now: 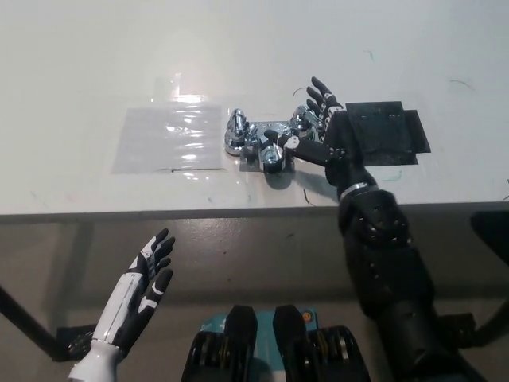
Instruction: The faucet is at the center of the desk and the robot turn off the faucet by turning the right faucet handle using the right hand
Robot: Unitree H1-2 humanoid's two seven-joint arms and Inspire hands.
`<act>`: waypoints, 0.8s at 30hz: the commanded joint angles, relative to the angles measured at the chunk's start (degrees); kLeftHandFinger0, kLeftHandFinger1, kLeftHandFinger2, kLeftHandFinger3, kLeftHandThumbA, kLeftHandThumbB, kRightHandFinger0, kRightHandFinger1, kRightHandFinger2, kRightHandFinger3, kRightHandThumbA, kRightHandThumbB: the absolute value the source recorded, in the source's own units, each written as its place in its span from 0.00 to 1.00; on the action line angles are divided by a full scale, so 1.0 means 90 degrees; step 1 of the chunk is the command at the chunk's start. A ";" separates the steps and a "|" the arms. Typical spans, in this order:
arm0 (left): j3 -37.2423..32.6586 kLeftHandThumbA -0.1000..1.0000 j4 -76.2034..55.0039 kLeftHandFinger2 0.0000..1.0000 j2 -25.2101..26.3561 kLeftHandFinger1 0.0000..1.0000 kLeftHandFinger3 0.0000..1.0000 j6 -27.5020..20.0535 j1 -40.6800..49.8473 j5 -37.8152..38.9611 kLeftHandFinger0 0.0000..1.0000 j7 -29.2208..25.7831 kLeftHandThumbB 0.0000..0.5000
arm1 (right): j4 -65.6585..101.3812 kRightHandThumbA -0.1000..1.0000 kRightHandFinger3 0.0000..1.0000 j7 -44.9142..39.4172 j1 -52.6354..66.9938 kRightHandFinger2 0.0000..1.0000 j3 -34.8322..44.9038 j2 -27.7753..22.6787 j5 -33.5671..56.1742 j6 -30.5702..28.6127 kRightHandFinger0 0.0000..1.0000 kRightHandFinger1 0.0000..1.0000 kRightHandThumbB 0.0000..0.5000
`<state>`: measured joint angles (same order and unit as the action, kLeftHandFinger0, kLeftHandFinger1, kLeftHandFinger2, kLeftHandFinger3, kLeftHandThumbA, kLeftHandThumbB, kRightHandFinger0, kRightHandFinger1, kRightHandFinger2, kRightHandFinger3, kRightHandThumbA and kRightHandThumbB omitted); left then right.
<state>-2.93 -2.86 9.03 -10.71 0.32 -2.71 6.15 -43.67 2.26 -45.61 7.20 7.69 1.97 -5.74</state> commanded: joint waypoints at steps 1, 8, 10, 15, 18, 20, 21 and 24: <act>0.0061 0.90 -0.0193 1.00 0.0123 1.00 1.00 -0.0124 -0.0098 0.0022 1.00 0.0052 0.52 | -0.0036 1.00 1.00 0.2100 -0.0472 1.00 -0.0444 0.1139 -0.1082 -0.0378 1.00 1.00 0.48; 0.0075 0.91 -0.0176 1.00 0.0141 1.00 1.00 -0.0132 -0.0117 0.0046 1.00 0.0064 0.54 | -0.0011 1.00 1.00 0.2848 -0.0425 1.00 -0.0649 0.1377 -0.1549 -0.0412 1.00 1.00 0.37; 0.0072 0.91 -0.0199 1.00 0.0137 1.00 1.00 -0.0122 -0.0118 0.0025 1.00 0.0059 0.55 | 0.0003 1.00 1.00 0.2953 -0.0412 1.00 -0.0731 0.1389 -0.1649 -0.0340 1.00 1.00 0.35; 0.0090 0.92 -0.0193 1.00 0.0175 1.00 1.00 -0.0129 -0.0174 0.0024 1.00 0.0069 0.56 | -0.0242 1.00 1.00 0.3623 -0.0480 1.00 -0.1060 0.1319 -0.2146 -0.0251 1.00 1.00 0.33; 0.0071 0.93 -0.0209 1.00 0.0193 1.00 1.00 -0.0099 -0.0181 -0.0001 1.00 0.0080 0.56 | -0.0380 1.00 1.00 0.4100 -0.0472 1.00 -0.1275 0.1300 -0.2421 -0.0231 1.00 1.00 0.36; 0.0055 0.93 -0.0226 1.00 0.0191 1.00 1.00 -0.0081 -0.0171 -0.0015 1.00 0.0075 0.56 | -0.0380 1.00 1.00 0.4247 -0.0441 1.00 -0.1356 0.1291 -0.2476 -0.0242 1.00 1.00 0.36; 0.0046 0.93 -0.0236 1.00 0.0193 1.00 1.00 -0.0052 -0.0172 0.0012 1.00 0.0093 0.56 | -0.0282 1.00 1.00 0.4271 -0.0394 1.00 -0.1381 0.1275 -0.2483 -0.0208 1.00 1.00 0.36; 0.0048 0.93 -0.0248 1.00 0.0205 1.00 1.00 -0.0056 -0.0176 0.0009 1.00 0.0092 0.55 | -0.0030 1.00 1.00 0.4249 -0.0295 1.00 -0.1422 0.1142 -0.2453 -0.0260 1.00 1.00 0.36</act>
<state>-2.73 -2.90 9.77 -10.68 -0.54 -2.72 6.16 -47.14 37.72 -45.64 -2.74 15.23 -15.79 -7.31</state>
